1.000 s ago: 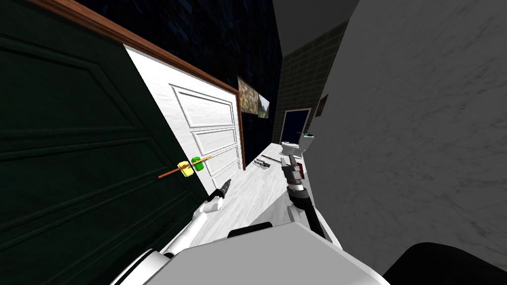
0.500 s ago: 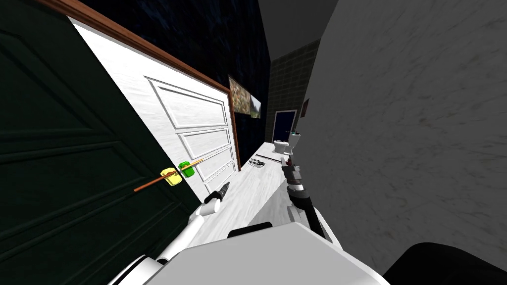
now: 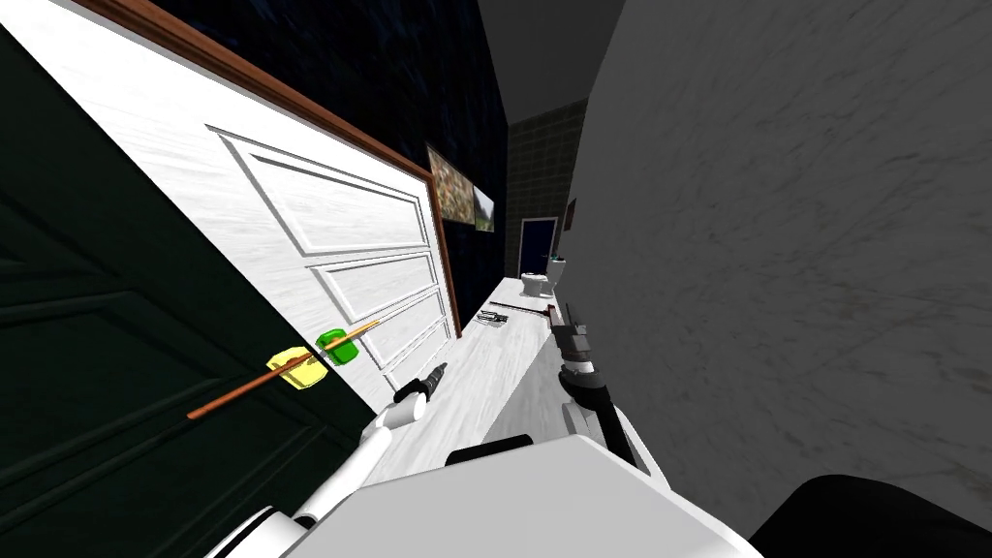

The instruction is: Push the door open

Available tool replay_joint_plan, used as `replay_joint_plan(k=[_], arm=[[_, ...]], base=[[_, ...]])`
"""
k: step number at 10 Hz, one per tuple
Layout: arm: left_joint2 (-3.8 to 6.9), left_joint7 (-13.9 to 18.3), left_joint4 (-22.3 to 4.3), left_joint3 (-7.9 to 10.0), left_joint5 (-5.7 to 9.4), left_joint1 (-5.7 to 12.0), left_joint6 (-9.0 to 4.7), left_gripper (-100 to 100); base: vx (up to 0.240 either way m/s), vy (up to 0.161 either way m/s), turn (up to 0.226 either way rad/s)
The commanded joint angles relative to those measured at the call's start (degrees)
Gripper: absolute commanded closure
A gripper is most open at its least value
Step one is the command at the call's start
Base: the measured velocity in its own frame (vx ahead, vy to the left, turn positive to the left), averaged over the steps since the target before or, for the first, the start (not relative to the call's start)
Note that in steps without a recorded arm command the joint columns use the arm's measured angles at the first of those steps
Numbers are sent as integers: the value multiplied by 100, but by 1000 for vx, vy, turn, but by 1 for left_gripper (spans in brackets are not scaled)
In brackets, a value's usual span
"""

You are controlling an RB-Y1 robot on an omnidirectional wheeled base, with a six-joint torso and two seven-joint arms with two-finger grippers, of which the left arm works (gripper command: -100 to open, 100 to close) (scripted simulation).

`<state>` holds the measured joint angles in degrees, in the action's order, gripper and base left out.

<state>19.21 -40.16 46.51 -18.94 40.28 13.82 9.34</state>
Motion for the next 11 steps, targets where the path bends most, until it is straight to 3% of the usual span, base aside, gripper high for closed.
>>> replay_joint_plan(k=[1, 8, 11], arm=[[54, -155, 20, -16, 116, -42, 125, -100], [379, -953, 128, -151, 809, -286, 764, -100], [490, -1237, 166, -200, 1055, -373, 990, -100]], base=[[-36, 100, -284], [-59, 102, -323], [-45, 76, -204]])
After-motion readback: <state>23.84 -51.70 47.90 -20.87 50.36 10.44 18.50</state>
